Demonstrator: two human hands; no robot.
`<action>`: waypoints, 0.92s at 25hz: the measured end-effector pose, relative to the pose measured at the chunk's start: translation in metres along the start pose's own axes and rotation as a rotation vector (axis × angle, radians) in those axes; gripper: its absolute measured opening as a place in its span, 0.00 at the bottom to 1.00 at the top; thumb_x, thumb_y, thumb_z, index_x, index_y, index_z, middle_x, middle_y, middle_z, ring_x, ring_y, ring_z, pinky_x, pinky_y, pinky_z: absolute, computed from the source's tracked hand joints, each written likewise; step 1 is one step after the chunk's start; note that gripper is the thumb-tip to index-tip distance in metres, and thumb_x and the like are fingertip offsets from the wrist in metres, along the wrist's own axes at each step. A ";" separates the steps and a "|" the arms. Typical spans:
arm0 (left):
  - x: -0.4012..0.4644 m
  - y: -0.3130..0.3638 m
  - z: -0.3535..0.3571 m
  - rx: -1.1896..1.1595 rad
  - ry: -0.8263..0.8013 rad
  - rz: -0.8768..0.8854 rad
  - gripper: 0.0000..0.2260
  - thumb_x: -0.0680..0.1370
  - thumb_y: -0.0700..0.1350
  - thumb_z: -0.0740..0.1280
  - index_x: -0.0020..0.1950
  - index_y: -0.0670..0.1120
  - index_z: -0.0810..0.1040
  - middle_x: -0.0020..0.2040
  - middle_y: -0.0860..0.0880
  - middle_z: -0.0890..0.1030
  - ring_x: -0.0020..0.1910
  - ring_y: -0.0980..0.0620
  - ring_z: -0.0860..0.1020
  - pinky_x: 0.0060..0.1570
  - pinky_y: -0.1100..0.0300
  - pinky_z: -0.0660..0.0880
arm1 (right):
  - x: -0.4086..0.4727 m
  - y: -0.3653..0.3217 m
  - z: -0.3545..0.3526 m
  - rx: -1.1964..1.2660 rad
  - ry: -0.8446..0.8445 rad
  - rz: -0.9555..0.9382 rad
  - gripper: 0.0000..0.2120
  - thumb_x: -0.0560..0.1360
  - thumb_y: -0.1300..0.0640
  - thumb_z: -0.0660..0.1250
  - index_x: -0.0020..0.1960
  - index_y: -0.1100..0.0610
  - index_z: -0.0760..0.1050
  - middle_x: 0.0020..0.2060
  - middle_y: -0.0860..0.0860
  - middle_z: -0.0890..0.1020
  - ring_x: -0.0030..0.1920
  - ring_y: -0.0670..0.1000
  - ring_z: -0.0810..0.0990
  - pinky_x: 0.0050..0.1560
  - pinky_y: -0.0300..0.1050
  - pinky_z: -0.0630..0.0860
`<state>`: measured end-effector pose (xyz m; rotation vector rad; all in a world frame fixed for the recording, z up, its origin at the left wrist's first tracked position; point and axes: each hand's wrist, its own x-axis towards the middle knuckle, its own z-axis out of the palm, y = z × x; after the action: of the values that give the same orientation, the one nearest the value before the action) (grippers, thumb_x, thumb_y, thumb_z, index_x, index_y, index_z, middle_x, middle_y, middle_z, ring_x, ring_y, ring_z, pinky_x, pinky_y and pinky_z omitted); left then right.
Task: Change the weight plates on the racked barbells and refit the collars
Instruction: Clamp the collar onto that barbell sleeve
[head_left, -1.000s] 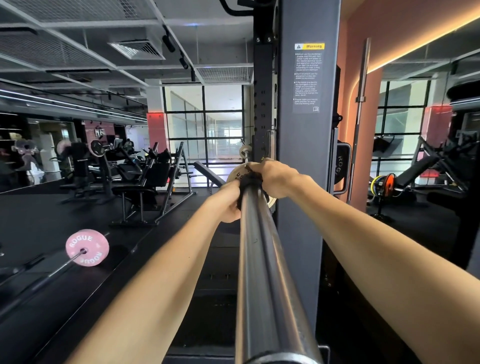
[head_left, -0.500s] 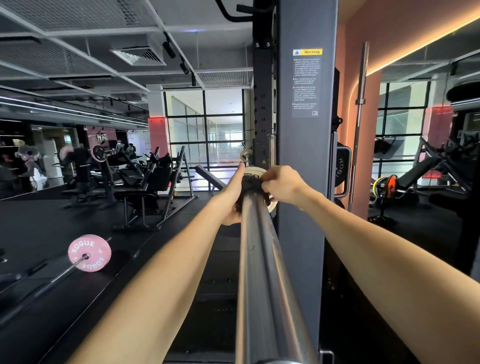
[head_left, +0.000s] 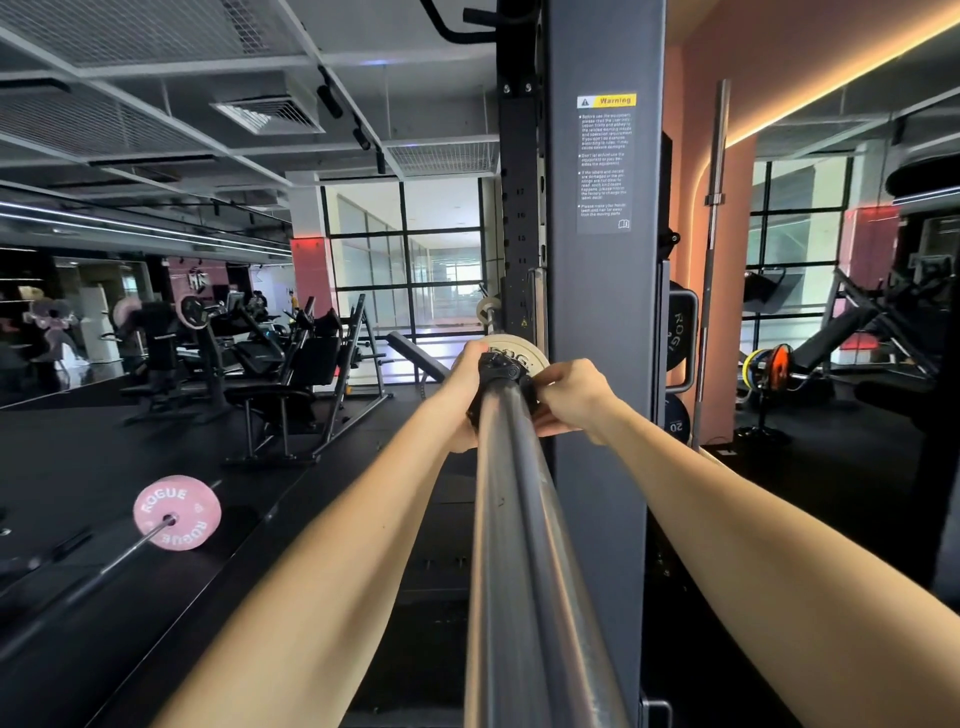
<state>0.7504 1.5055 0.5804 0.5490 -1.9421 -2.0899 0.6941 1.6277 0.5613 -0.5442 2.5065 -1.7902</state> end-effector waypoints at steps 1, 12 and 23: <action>0.006 -0.001 0.000 -0.008 0.017 0.023 0.21 0.77 0.58 0.60 0.39 0.41 0.77 0.25 0.45 0.77 0.19 0.51 0.75 0.15 0.70 0.66 | 0.001 0.000 0.001 -0.004 0.009 -0.003 0.17 0.75 0.68 0.53 0.51 0.61 0.81 0.41 0.63 0.85 0.37 0.59 0.86 0.40 0.53 0.84; -0.004 -0.009 -0.012 0.190 -0.030 0.046 0.23 0.79 0.66 0.55 0.60 0.49 0.72 0.41 0.45 0.79 0.37 0.50 0.78 0.26 0.61 0.74 | -0.006 0.000 0.000 -0.151 -0.026 -0.030 0.20 0.73 0.67 0.50 0.51 0.62 0.80 0.42 0.60 0.84 0.37 0.56 0.84 0.40 0.48 0.84; -0.097 -0.006 -0.066 0.561 -0.220 0.316 0.10 0.79 0.53 0.65 0.56 0.49 0.76 0.53 0.42 0.83 0.46 0.44 0.84 0.49 0.52 0.82 | -0.102 -0.033 -0.009 -0.246 -0.059 -0.104 0.13 0.79 0.59 0.58 0.53 0.58 0.81 0.39 0.52 0.77 0.40 0.50 0.75 0.43 0.48 0.79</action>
<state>0.8669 1.4867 0.5820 0.0867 -2.5569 -1.4580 0.7973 1.6558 0.5757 -0.7377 2.7208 -1.4773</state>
